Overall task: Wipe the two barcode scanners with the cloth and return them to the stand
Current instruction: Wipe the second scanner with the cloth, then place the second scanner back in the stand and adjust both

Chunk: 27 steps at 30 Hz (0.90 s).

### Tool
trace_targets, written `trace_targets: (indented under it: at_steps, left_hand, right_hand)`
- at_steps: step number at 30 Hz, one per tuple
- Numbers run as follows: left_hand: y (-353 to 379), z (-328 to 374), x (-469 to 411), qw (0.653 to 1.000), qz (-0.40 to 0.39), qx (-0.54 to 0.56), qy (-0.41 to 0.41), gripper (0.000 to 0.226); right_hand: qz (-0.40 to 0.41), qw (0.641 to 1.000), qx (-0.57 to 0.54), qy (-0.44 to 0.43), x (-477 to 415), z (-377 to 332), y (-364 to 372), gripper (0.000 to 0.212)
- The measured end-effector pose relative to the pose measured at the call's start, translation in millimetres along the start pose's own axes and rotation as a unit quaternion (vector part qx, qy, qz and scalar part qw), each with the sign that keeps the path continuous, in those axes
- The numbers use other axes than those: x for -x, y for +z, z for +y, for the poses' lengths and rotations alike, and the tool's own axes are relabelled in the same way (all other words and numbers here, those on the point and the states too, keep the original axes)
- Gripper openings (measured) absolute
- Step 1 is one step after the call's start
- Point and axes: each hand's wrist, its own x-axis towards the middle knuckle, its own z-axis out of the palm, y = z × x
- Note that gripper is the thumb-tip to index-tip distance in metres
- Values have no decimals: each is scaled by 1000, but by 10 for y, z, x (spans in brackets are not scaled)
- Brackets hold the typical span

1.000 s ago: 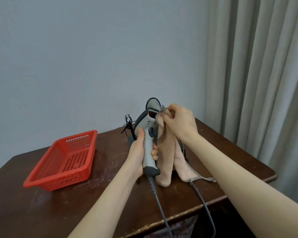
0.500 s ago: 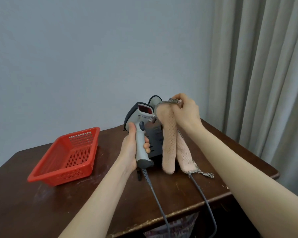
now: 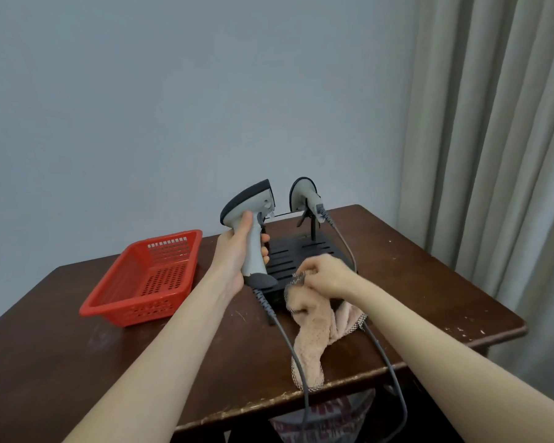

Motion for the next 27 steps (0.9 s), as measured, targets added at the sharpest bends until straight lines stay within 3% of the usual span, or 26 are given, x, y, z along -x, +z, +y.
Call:
trace_targets:
  at_steps: [7,10,14,16,18,19,21,23,25,27]
  left_hand:
    - [73,116,20,999,-2,-32,-7,37]
    - [125,205,5,999,-5,-36,-12,38]
    - [186,330,-18,999,-10,-42,-9,33]
    - [221,373,-18,999,-15,-41,-12,29]
    - [255,390,-17,999,-18,-42,-15,25]
    - [269,390,-15,999,-20,-43,-15,23]
    - [293,377,-21,999,-20,-44,-19,18]
    - [307,354,-30,999,-20,-42,-22,17]
    - [331,338,-42,998,-22,-45,-26,20]
    - [369,345,-65,998,-24,-41,-31,23]
  right_hand:
    - [-103,974,200,-9,-71,-84,-2,49]
    - [-151,966,206,-28,-16,-103,-108,68]
    - [-223,948,227,14,80,11,-65,90]
    - [-186,950,250,22,88,62,-8,71]
    - [-109,973,200,30,47,98,25,26]
    - [-81,983,160,39,36,100,24,20]
    - [-92,987,116,54,54,62,-26,22]
    - [-106,967,228,38,85,3,-129,38]
    - [-25,970,242,21,71,-64,-224,39]
    - [80,992,99,-16,61,-211,-345,36]
